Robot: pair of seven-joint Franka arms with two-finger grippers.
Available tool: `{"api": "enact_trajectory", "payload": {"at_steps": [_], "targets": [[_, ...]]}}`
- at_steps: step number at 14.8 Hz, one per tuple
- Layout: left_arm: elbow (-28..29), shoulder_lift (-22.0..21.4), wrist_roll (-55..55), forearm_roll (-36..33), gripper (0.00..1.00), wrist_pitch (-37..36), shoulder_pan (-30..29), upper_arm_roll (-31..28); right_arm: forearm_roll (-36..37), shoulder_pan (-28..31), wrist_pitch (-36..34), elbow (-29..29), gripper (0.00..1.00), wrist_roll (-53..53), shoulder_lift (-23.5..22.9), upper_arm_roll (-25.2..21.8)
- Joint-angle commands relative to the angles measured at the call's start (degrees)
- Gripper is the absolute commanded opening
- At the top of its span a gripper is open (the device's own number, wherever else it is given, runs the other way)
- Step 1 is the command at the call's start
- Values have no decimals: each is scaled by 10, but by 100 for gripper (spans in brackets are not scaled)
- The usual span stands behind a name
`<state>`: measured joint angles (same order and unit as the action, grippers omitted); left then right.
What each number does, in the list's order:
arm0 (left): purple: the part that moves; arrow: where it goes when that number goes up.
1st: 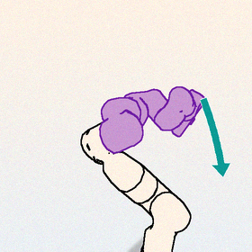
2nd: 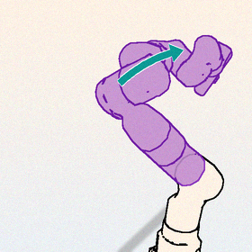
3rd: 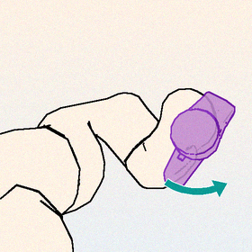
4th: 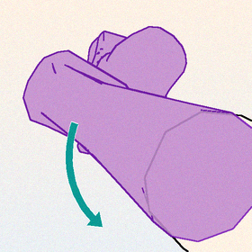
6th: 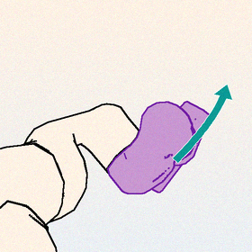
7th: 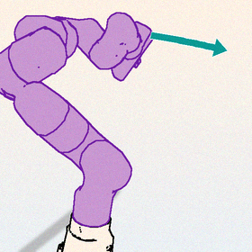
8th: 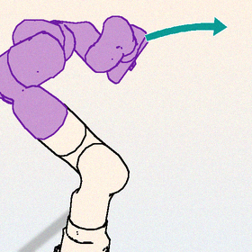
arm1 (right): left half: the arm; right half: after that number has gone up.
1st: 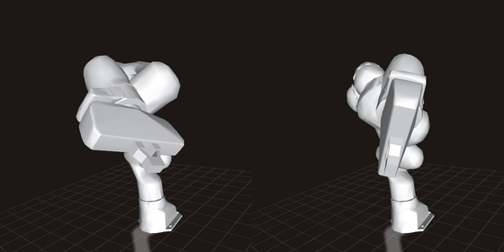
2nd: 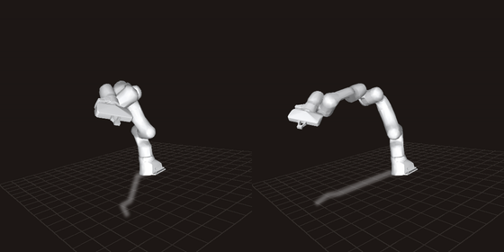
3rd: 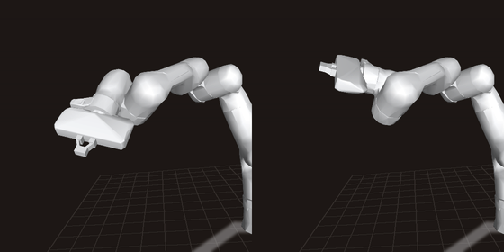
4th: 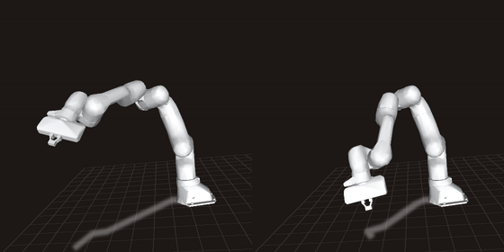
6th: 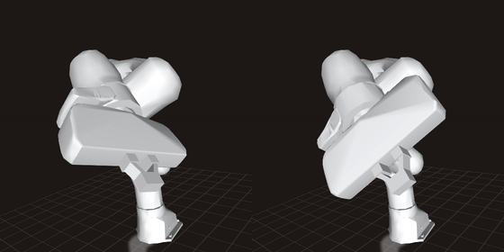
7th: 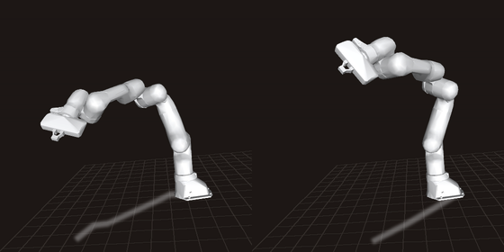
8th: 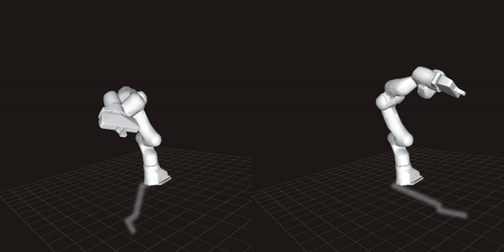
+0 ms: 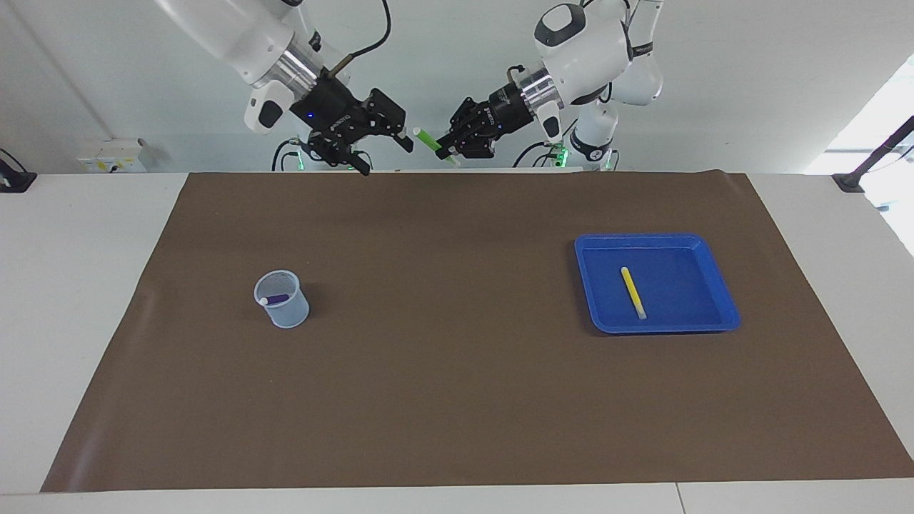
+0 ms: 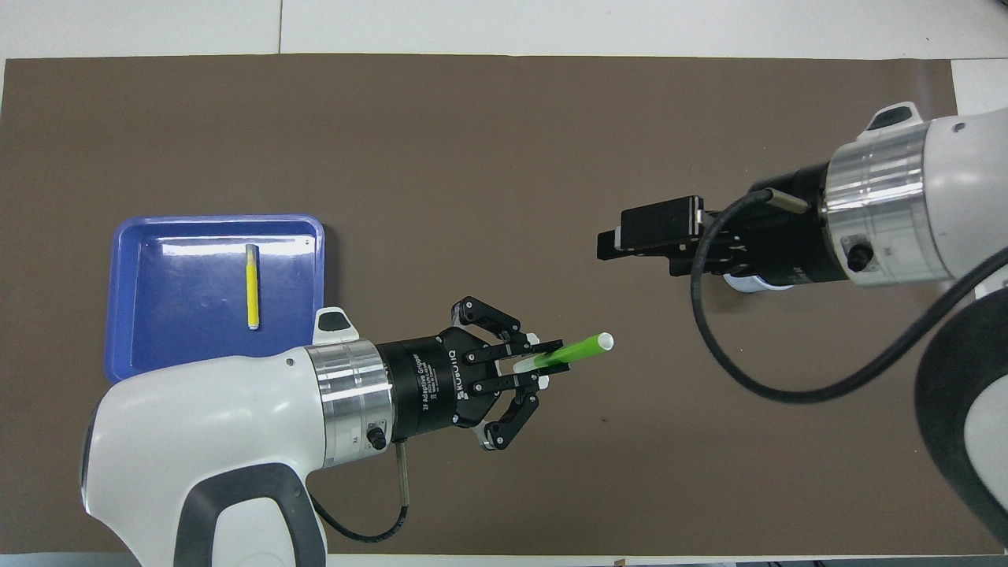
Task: Transfer and insert pens with both arms
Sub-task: 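Grasp the green pen with the right gripper while the left gripper holds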
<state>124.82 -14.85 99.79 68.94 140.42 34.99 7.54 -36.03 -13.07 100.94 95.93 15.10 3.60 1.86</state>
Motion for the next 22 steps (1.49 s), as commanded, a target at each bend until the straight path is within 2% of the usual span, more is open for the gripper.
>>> {"api": "enact_trajectory", "payload": {"at_steps": [1, 7, 11, 20, 22], "targets": [[24, -19, 8, 22, 0, 29, 19, -8, -11, -13, 9, 39, 100, 2, 28, -2], [25, -21, 8, 32, 0, 33, 19, -8, 10, -49, -9, 41, 100, 12, 30, -1], [25, -21, 8, 34, 0, 34, 19, -7, 41, -49, -72, 31, 100, 10, 30, 1], [32, -24, 9, 40, 0, 50, 22, -7, 47, -49, -51, 16, 98, 23, 25, 9], [33, -26, 9, 41, 0, 50, 22, -7, 47, -49, -49, 16, 93, 25, 24, 10]]}}
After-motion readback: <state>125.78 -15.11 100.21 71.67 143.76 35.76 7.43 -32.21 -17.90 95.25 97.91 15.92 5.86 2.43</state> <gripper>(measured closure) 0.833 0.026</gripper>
